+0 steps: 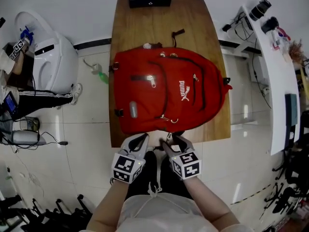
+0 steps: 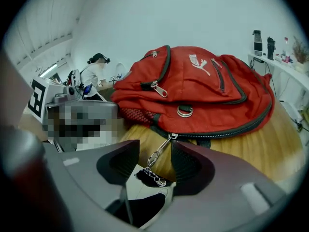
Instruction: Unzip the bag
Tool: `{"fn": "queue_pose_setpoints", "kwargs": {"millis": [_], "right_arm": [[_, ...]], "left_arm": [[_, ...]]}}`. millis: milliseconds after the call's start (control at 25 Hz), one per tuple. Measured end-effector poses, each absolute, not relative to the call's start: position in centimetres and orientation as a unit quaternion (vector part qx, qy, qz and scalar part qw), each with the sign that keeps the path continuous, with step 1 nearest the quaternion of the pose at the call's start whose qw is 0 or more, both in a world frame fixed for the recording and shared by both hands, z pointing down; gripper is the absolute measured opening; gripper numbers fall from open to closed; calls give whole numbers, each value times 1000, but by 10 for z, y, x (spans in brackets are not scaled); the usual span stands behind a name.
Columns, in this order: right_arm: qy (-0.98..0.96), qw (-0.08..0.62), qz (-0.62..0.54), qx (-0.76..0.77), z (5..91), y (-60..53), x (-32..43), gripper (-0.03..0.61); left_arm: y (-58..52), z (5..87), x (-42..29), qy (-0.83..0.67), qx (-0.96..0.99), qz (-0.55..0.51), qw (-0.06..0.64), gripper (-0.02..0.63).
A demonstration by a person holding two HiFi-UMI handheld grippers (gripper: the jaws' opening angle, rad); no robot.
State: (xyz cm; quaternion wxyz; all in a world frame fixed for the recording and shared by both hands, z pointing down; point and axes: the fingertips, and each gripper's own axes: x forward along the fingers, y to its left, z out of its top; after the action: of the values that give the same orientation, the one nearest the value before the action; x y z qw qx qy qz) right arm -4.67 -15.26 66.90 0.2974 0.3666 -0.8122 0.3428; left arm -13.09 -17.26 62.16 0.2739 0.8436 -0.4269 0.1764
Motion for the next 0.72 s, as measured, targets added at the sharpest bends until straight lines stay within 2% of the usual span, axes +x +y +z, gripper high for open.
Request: {"fn": "queue_pose_setpoints", "kwargs": {"millis": [160,240,320,400,720], "right_arm": [[-802,312,359,361,681,-150,-56,190],[-797,321,356,366,687,-150,-56,167],[-795,332,341,377,690,-152,-51,91],[-795,332,339,378,691,-154,-47,61],[-799,352,343,346,694,-150,-24,25]], "left_arm": [[-178,627,-126,-412,850,176,279,8],[-182,630,-122,-404,853,177,278,8],[-188,633,-117,-395,857,177,279,8],[-192,634,-111,-382,864,172,279,8],[-193,644,-101,-373,863,200,276,8]]}}
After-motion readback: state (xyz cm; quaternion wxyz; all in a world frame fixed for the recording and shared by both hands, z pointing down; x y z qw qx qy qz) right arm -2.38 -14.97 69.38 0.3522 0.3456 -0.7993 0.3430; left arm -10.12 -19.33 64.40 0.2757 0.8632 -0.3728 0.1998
